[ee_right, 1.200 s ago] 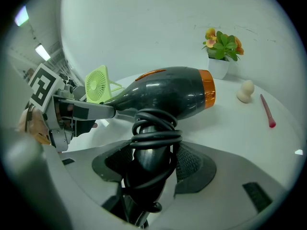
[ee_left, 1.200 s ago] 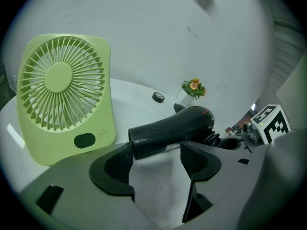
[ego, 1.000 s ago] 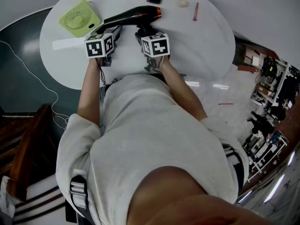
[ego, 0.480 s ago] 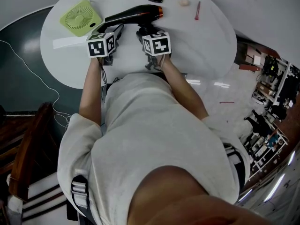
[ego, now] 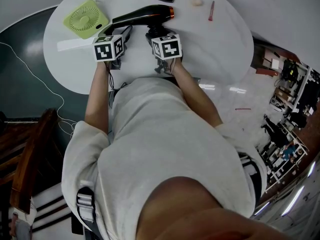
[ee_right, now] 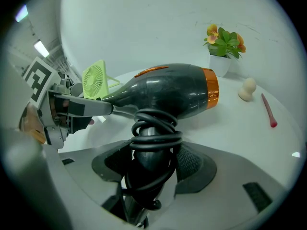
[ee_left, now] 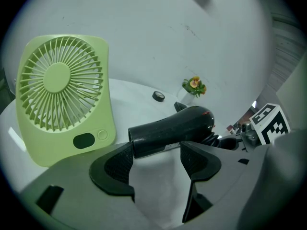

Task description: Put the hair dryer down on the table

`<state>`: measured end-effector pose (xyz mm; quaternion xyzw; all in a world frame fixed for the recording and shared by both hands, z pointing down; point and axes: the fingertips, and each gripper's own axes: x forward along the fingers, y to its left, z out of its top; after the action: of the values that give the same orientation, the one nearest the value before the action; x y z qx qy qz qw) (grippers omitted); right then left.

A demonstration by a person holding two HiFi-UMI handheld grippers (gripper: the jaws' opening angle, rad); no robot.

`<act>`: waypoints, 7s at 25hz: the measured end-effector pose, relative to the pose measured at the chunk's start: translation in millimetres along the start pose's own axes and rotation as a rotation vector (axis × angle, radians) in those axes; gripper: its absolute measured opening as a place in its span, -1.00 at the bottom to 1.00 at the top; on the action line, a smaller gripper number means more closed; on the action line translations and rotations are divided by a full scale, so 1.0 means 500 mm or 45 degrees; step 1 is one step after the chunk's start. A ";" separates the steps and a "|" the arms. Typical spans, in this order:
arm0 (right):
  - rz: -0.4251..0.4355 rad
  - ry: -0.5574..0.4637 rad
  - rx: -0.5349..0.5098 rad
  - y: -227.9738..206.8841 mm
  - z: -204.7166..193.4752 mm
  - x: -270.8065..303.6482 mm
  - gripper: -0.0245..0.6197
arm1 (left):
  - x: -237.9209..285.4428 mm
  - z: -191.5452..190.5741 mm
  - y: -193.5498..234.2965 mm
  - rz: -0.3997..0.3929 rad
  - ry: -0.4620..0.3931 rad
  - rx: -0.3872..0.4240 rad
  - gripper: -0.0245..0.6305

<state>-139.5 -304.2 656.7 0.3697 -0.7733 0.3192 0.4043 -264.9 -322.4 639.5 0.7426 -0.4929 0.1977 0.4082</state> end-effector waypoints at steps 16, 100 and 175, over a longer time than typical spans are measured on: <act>-0.033 -0.108 -0.021 0.001 -0.002 0.003 -0.10 | 0.004 -0.024 0.003 0.032 0.017 -0.015 0.06; -0.209 -0.479 0.233 -0.272 -0.373 -0.413 -0.93 | 0.015 -0.259 -0.610 -0.180 0.027 0.412 -0.87; -0.603 -1.262 -0.245 -0.232 0.014 -0.962 -0.93 | -0.392 0.219 -0.801 -0.167 -0.944 0.662 -0.87</act>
<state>146.2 -219.3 261.5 0.6007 -0.7924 -0.0644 0.0847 -4.6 -225.7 273.8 0.8707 -0.4915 0.0095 0.0159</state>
